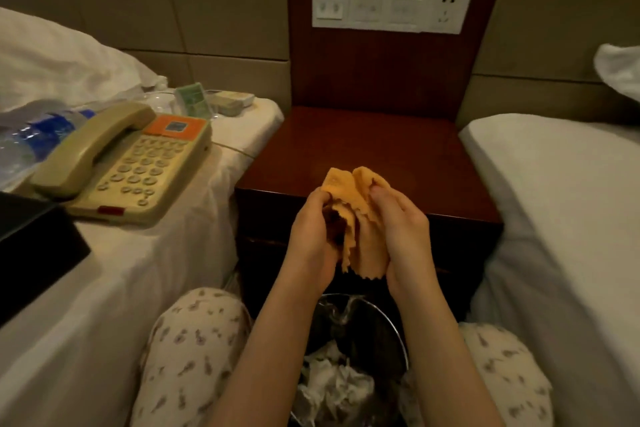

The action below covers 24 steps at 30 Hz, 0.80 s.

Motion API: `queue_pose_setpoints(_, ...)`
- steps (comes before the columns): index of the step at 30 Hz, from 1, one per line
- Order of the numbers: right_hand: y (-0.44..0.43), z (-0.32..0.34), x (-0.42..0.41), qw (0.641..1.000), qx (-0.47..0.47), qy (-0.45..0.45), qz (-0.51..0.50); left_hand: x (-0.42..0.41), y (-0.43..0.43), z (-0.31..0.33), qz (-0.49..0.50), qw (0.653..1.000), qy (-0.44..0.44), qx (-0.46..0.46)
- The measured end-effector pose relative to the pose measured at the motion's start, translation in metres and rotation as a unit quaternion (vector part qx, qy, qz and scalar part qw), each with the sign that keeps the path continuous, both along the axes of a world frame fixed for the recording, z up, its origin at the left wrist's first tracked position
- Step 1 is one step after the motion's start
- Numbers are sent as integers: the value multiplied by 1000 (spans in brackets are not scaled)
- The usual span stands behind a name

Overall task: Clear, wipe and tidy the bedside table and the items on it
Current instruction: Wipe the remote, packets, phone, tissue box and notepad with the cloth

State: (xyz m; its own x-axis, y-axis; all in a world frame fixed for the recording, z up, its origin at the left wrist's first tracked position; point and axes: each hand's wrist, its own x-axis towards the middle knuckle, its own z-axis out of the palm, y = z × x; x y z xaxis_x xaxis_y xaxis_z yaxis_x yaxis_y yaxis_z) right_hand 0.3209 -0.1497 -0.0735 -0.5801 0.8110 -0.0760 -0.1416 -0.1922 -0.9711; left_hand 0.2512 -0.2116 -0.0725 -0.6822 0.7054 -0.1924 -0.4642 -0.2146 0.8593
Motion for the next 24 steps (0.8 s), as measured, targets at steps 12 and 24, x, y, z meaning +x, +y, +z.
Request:
queue_pose_setpoints(12,53,9,25,987,17,-86,-137,18,63,-3,-102,994,-31,-18)
queue_pose_setpoints(24,71,7,37,923,243,-247,-166,40,101,-4,-188,982,-8,-21)
